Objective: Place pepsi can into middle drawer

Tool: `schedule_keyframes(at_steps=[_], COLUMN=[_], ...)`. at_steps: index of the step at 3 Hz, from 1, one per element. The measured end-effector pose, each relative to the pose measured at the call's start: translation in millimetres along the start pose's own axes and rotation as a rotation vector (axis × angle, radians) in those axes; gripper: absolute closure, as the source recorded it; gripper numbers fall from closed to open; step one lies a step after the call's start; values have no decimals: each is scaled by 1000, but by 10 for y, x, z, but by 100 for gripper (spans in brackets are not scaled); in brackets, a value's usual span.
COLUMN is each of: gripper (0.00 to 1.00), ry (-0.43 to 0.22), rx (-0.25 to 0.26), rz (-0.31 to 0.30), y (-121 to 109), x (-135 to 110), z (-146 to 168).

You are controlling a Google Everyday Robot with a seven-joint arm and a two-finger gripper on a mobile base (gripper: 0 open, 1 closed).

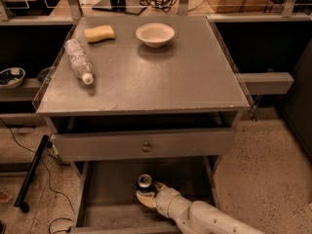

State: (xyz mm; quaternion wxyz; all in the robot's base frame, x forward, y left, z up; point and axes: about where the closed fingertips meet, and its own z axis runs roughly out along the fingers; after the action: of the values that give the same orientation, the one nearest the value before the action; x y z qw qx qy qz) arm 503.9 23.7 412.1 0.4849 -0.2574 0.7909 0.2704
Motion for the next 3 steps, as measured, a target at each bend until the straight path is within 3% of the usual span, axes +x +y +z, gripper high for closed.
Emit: schedule_keyframes(at_steps=[1,2,3], gripper=[100,100,100], ry=[0,-78,-77], rx=[0,6,6], rz=[0,20,20], y=[-1,-137,-136], x=[-2,-482,-481], z=[-1,-214,-211])
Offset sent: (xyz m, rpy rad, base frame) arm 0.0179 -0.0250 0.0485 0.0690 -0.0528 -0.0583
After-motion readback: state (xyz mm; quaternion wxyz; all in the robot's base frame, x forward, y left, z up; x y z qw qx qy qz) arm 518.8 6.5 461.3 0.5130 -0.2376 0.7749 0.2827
